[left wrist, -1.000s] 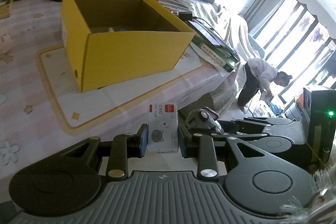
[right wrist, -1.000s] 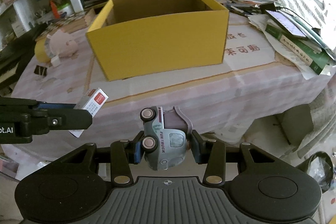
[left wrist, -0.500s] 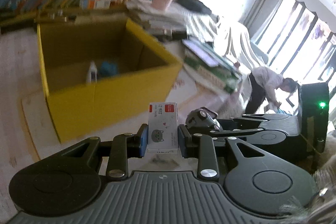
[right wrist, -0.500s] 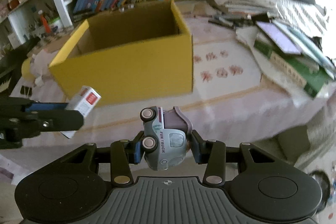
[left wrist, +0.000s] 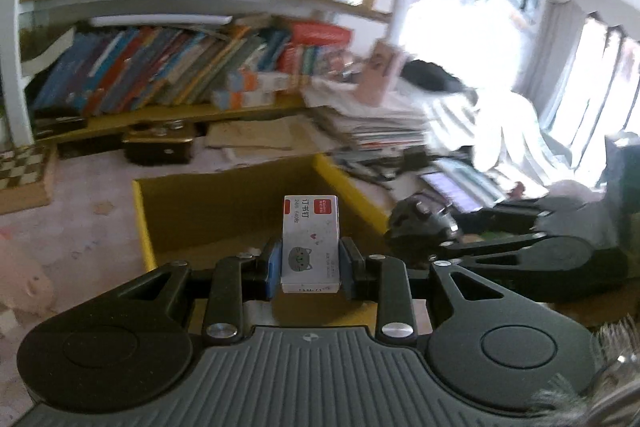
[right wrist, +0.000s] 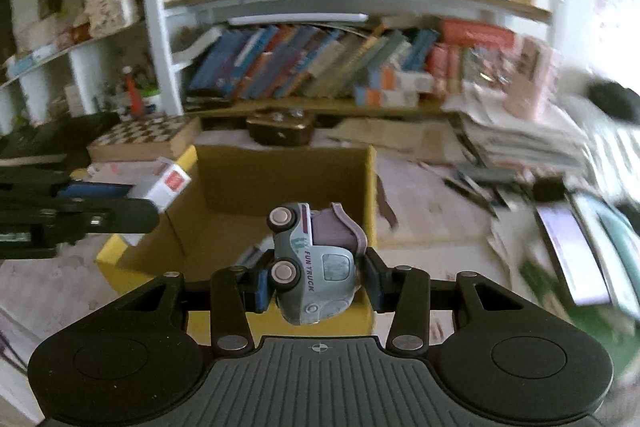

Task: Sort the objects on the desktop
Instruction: 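Lower the white box and toy car into the yellow box and open both tools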

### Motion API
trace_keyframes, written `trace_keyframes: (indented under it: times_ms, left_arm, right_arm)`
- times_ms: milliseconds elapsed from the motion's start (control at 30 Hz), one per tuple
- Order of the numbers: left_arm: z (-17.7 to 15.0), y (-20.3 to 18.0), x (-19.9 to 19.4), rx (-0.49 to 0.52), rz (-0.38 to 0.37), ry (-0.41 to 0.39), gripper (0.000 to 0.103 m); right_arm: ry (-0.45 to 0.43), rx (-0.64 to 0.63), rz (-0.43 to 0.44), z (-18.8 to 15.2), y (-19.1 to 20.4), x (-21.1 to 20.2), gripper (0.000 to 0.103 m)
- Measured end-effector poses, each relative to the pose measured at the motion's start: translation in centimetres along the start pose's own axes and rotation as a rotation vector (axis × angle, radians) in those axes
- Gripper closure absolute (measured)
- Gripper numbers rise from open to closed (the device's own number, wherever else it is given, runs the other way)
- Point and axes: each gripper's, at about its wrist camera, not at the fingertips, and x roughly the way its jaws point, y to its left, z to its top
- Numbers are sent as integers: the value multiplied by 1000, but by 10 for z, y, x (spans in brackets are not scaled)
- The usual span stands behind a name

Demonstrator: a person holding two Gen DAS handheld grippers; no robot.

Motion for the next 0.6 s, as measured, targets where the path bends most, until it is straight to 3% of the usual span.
trace_keyframes:
  times_ms: [133, 267, 600]
  left_arm:
    - [7, 12, 36, 65, 79, 67, 76]
    - [9, 23, 75, 117, 108, 164, 76]
    - [4, 32, 124, 211, 171, 313, 75]
  right_arm:
    - [27, -88, 41, 18, 8, 34, 60]
    - [75, -228, 75, 30, 24, 73, 60]
    - [289, -537, 120, 40, 52, 164, 60]
